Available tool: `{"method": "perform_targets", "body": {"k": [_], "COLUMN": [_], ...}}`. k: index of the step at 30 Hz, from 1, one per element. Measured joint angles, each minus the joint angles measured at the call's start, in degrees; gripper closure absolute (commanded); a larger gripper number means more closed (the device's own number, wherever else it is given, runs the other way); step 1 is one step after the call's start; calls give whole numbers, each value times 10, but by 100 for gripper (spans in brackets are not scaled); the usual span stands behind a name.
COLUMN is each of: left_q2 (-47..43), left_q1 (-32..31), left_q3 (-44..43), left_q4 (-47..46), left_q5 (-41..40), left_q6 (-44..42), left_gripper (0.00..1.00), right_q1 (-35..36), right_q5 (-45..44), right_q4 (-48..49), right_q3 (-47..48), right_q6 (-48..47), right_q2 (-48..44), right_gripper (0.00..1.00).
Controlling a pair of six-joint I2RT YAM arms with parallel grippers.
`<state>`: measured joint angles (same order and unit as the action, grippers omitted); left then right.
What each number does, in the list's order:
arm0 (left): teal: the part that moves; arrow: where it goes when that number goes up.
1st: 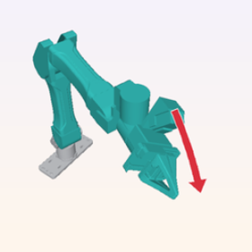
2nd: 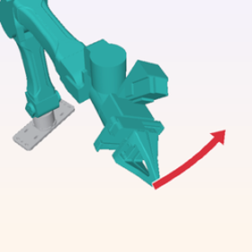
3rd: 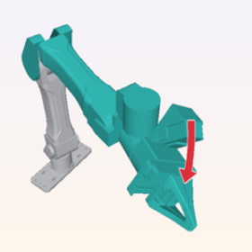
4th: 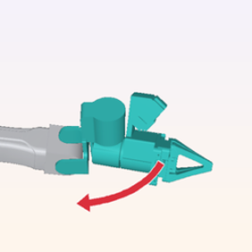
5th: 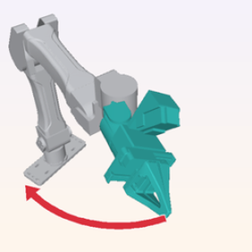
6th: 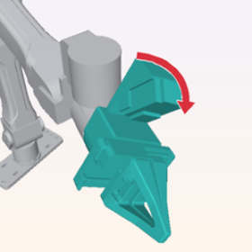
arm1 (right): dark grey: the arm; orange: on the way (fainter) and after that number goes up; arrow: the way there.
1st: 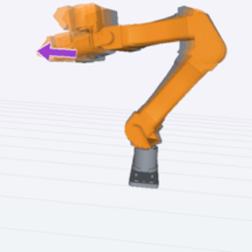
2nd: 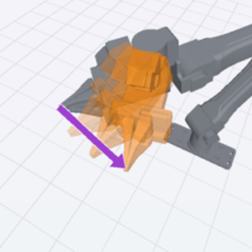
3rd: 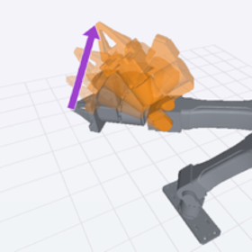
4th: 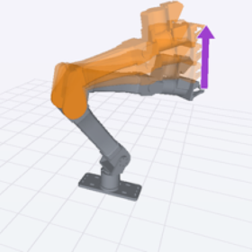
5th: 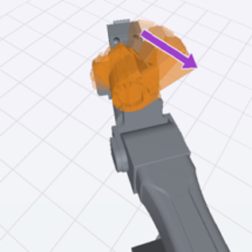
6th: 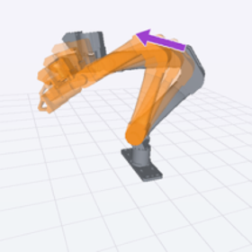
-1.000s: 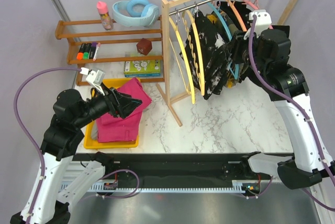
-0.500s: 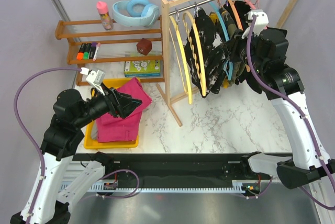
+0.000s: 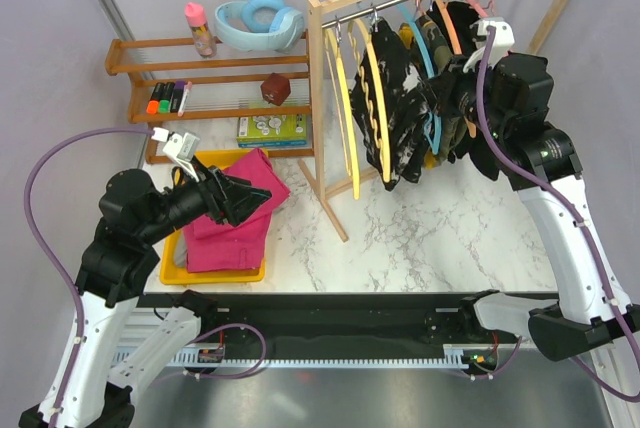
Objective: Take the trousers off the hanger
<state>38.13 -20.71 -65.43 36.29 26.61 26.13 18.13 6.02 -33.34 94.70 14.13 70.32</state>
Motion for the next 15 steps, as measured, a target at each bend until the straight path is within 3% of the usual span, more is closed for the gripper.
{"method": "perform_targets", "body": {"k": [15], "left_q2": [0], "left_q1": [0], "left_q3": [-2], "left_q4": [0], "left_q5": [5], "left_q6": [0], "left_gripper": [22], "right_q1": [0], "right_q5": [-10], "right_q4": [-30], "right_q3": [86], "right_q6": [40], "right_q2": [10], "right_gripper": [100]}}
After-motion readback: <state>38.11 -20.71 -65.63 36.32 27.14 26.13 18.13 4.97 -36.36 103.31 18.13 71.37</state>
